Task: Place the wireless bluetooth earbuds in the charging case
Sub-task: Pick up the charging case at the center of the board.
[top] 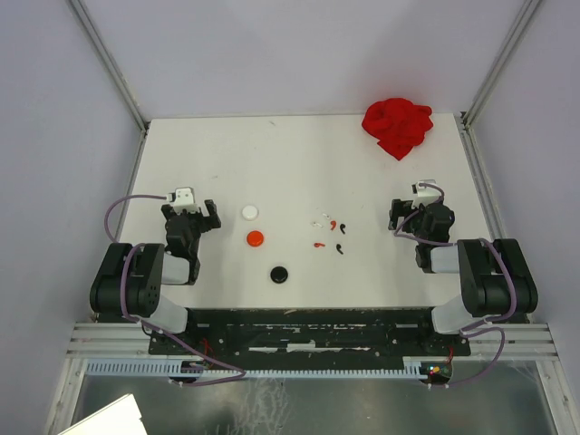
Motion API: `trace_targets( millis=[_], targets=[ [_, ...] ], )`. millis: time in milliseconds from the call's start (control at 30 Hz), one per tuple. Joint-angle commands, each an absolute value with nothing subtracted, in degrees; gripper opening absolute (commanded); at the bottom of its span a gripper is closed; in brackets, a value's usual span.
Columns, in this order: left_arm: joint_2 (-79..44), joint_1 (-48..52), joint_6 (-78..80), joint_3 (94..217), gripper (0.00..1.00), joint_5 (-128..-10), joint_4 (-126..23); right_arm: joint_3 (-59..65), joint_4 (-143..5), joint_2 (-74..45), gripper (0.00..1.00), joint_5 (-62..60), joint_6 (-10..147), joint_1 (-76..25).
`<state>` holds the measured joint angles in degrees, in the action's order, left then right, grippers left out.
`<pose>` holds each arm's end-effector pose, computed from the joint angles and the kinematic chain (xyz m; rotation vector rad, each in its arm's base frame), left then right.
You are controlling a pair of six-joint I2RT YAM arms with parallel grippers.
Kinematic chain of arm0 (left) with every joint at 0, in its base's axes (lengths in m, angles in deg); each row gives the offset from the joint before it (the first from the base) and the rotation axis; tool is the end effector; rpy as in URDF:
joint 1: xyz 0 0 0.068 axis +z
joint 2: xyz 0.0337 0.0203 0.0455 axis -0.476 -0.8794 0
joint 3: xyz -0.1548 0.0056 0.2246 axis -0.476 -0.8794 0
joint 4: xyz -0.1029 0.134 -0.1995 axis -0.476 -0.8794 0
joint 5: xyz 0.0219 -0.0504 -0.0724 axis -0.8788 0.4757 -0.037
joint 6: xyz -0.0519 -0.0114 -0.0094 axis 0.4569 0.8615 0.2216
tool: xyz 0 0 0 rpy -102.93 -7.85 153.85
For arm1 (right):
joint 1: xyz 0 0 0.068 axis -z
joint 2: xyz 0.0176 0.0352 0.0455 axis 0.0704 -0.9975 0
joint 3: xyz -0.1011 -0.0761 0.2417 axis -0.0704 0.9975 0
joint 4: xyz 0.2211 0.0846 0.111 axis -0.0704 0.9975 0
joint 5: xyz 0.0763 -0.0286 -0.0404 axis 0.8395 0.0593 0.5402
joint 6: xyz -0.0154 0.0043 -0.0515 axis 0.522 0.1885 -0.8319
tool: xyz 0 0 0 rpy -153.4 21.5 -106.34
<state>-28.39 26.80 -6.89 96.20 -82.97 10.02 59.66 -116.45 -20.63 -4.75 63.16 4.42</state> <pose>0.2388 -0.0031 0.1398 -0.0999 1.7425 0.0248 0.2556 0.0007 0.1331 -0.0186 1.9396 0.0769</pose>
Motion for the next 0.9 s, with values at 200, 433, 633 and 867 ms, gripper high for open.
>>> trace_targets(
  millis=[200, 433, 633, 867],
  targets=[
    [-28.8, 26.9, -9.5, 96.7, 0.99, -83.0, 13.8, 57.9, -119.7, -20.3, 0.99, -4.6, 63.4, 4.4],
    [-28.7, 26.9, -9.5, 96.7, 0.99, -83.0, 13.8, 57.9, -119.7, -20.4, 0.99, -4.6, 63.4, 4.4],
    [-28.8, 26.9, -9.5, 96.7, 0.99, -83.0, 13.8, 57.8, -119.6, -20.3, 0.99, -4.6, 63.4, 4.5],
    [-15.8, 26.5, -4.6, 112.1, 0.99, -84.6, -20.9, 46.3, -91.5, -7.1, 0.99, -5.3, 65.6, 3.2]
  ],
)
